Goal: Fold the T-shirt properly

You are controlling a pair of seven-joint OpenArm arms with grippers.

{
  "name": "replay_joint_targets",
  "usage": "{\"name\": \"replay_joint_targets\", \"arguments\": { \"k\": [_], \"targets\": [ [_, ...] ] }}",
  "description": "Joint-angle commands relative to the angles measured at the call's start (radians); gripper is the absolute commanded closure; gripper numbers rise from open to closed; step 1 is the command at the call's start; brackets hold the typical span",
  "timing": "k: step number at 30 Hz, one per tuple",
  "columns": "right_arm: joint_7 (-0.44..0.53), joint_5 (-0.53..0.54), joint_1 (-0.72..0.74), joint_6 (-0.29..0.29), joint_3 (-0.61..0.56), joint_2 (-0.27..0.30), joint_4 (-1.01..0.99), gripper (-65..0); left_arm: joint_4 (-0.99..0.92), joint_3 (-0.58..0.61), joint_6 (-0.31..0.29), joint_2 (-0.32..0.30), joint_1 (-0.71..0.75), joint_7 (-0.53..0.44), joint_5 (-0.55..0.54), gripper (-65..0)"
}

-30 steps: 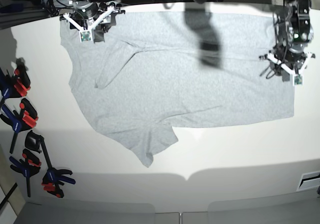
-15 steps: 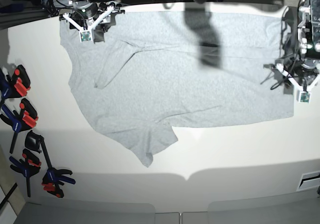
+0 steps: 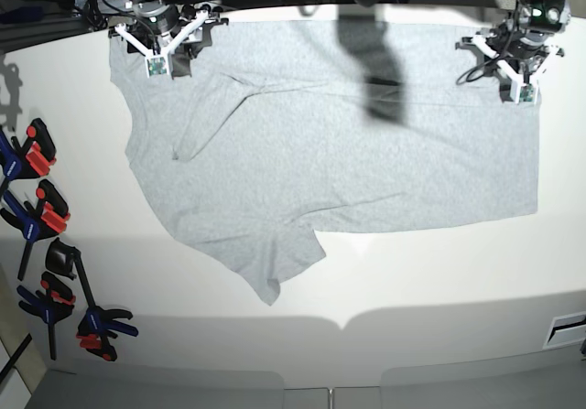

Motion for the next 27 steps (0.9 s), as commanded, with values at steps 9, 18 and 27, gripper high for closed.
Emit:
{"name": "replay_joint_targets", "arguments": {
  "k": [9, 18, 27],
  "targets": [
    [-0.041, -0.024, -0.013, -0.005, 0.005, 0.006, 0.003, -32.3, -0.117, -0.006, 0.003, 0.005, -0.105, -0.011, -0.020, -23.1],
    [-0.040, -0.024, -0.013, -0.005, 0.005, 0.006, 0.003, -32.3, -0.232, -0.006, -0.035, -0.006, -0.262, -0.014, -0.021, -23.1],
    [-0.041, -0.024, -0.012, -0.005, 0.005, 0.006, 0.003, -32.3, -0.300, -0.006, -0.035, -0.006, -0.453, -0.045, -0.010, -23.1]
  ]
}}
